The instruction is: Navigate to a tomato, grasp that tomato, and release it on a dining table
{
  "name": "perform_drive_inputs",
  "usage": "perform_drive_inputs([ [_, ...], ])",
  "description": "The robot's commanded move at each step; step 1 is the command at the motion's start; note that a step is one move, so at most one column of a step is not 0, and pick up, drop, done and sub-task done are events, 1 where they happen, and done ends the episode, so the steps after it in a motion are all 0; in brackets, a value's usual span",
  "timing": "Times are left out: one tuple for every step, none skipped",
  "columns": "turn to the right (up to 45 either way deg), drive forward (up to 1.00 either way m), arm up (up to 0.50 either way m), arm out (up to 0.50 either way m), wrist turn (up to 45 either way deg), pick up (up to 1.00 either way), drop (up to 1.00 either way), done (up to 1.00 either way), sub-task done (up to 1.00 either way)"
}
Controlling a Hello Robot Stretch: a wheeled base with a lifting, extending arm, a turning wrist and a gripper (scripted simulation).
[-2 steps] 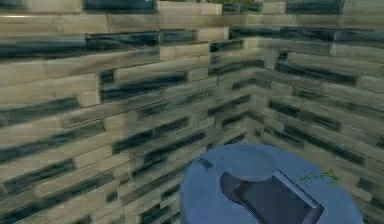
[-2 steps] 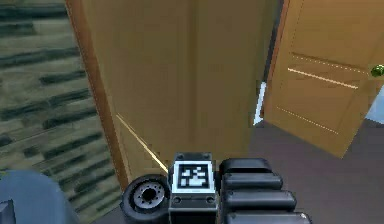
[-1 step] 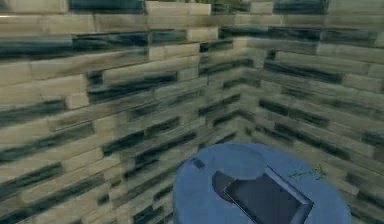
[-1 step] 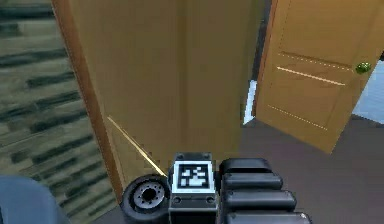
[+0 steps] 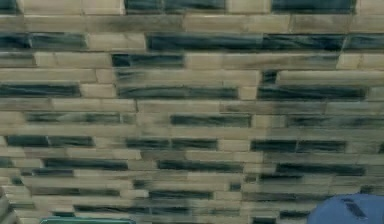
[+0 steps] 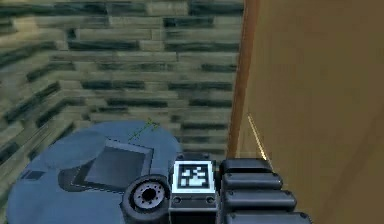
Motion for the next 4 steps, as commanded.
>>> perform_drive_inputs([
  [-45.0,0.0,0.0,0.0,0.0,0.0,0.0,0.0,0.0],
  [-15.0,0.0,0.0,0.0,0.0,0.0,0.0,0.0,0.0],
  [45.0,0.0,0.0,0.0,0.0,0.0,0.0,0.0,0.0],
  [21.0,0.0,0.0,0.0,0.0,0.0,0.0,0.0,0.0],
])
